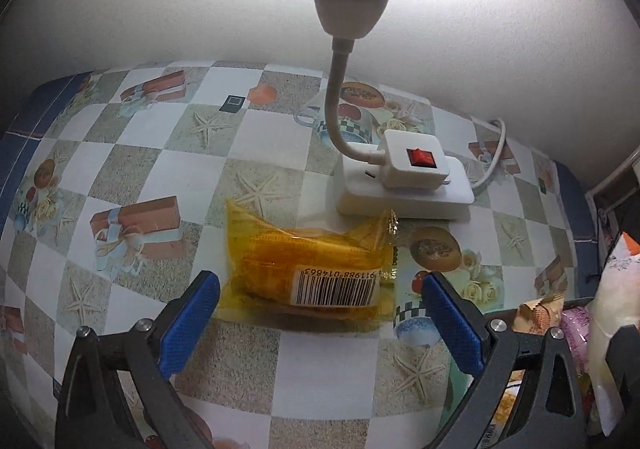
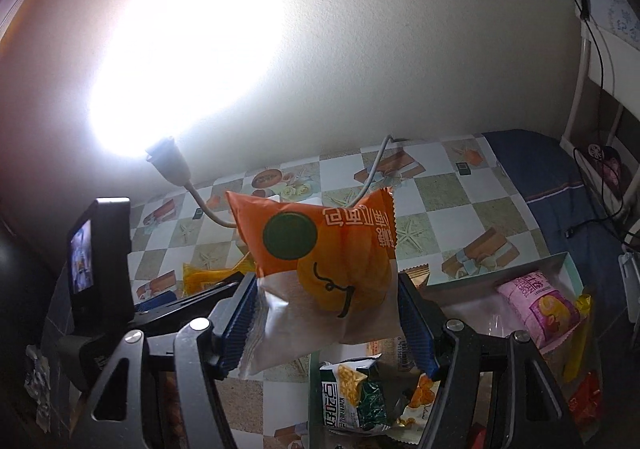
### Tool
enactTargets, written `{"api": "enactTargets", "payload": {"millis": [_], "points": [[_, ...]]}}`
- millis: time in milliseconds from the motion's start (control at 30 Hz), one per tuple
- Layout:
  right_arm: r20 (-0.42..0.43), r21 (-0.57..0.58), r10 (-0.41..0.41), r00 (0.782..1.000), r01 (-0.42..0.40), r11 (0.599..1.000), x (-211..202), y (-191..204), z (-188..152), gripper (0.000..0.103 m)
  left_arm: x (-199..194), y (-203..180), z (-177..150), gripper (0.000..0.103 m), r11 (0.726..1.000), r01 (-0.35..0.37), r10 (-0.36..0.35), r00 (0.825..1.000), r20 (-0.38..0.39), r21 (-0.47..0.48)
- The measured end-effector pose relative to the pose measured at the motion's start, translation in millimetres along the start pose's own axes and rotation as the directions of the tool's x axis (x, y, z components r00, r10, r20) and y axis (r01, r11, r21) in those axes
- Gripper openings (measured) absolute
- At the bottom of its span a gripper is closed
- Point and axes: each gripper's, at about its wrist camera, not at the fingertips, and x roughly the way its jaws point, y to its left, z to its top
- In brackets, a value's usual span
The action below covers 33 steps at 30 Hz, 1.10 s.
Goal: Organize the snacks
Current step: 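Grasp the orange-and-white bread bag with the right tool while the left grasps the yellow barcode bag, then carry the yellow barcode bag and orange bread bag over the tray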
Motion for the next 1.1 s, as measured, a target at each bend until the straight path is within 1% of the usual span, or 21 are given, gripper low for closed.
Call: {"api": "enactTargets", "payload": {"millis": [33,100,200,300,400,467,567,700,833,967,1100], "points": [[-0.003,0.004,0.001,1.0,-0.001,1.0,0.8,-1.4,-0.4,0.069,4.2,0.0,0.7,0.101,1.0,-0.01,0.01,1.0,-0.007,-0.001],[-0.004,0.013,0.0,1.0,0.0,1.0,1.4,-3.7,-0.8,0.069,7.7,-1.4,0.8,0.101,1.0,-0.003,0.003,1.0,-0.01,0.006],[-0.007,0.021,0.001,1.0,-0.001,1.0,2.7,-6.7,-1.9,0.069,11.0,-5.7,3.8,0.101,0.998,-0.061,0.061,0.998,0.006,0.033],[-0.01,0.024,0.008,1.0,-0.008,1.0,3.8,-8.1,-3.6,0.069,17.1,-6.0,6.6,0.101,0.997,-0.07,0.07,0.998,-0.003,0.027],[-0.01,0.029,0.006,1.0,-0.005,1.0,5.0,-10.7,-4.6,0.069,23.1,-7.8,6.3,0.101,0.995,-0.094,0.095,0.995,-0.008,0.038],[-0.012,0.033,0.002,1.0,-0.002,0.999,6.7,-12.7,-5.8,0.069,26.3,-6.2,5.4,0.095,0.994,-0.099,0.1,0.995,-0.009,0.035],[-0.016,0.036,0.002,1.0,-0.001,0.999,7.7,-14.3,-6.7,0.069,25.5,-2.6,5.0,0.093,0.996,-0.083,0.083,0.997,-0.008,0.018],[-0.022,0.038,0.0,1.0,0.001,0.999,9.6,-14.7,-6.6,0.069,21.3,0.9,3.4,0.087,0.998,-0.068,0.068,0.998,-0.006,0.0],[-0.033,0.045,-0.009,0.999,0.011,0.999,9.8,-15.4,-7.7,0.069,15.6,7.4,-4.3,0.085,0.998,-0.058,0.057,0.998,-0.012,-0.027],[-0.058,0.052,-0.012,0.998,0.015,0.999,7.6,-17.4,-10.3,0.069,4.4,19.5,-19.2,0.083,0.995,-0.03,0.028,0.999,-0.023,-0.09],[-0.065,0.067,-0.019,0.998,0.023,0.997,-5.6,-18.8,-10.5,0.069,-12.3,30.0,-38.2,0.083,0.988,-0.004,0.0,1.0,-0.027,-0.155]]}}
